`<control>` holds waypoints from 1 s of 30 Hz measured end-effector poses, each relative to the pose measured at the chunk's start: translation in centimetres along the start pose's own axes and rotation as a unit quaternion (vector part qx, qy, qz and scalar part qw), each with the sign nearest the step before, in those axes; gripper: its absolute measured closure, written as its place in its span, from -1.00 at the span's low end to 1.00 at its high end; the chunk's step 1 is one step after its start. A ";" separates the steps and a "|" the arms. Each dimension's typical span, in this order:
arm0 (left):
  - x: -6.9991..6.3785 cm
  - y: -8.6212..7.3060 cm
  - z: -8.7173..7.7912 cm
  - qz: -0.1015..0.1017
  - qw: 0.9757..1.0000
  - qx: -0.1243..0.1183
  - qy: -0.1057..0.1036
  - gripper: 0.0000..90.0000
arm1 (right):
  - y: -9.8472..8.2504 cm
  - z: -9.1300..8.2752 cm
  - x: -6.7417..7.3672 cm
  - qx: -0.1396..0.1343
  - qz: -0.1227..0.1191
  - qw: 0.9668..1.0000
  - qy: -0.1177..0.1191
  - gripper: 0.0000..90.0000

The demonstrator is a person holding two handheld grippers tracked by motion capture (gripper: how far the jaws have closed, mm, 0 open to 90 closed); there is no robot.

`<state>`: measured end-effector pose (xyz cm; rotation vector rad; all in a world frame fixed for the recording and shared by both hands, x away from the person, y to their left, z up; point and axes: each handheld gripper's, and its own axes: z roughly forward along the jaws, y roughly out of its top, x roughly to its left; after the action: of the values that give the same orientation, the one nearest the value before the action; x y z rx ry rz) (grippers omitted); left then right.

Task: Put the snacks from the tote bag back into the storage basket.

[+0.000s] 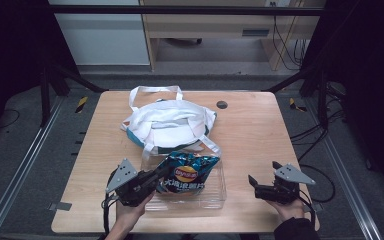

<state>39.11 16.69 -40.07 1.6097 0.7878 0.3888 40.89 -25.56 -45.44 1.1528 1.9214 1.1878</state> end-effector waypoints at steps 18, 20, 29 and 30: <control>0.8 -0.3 0.2 -0.035 0.998 0.026 0.056 0.98 | 0.0 0.0 0.0 0.001 0.000 1.000 0.000 -0.90; 0.8 -0.3 0.2 -0.034 0.997 0.027 0.060 0.98 | 0.0 0.0 0.0 0.001 0.000 1.000 -0.001 -0.90; 0.8 -0.4 0.6 -0.039 0.996 0.019 0.072 0.96 | 0.0 0.1 0.0 0.003 -0.001 1.000 0.000 -0.90; 0.8 -0.4 0.6 -0.041 0.996 0.018 0.074 0.95 | 0.0 0.1 0.1 0.003 -0.001 1.000 0.000 -0.90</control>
<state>39.97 16.76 -40.74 1.5893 0.9740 0.4410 40.93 -25.48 -45.52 1.1537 1.9274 1.1821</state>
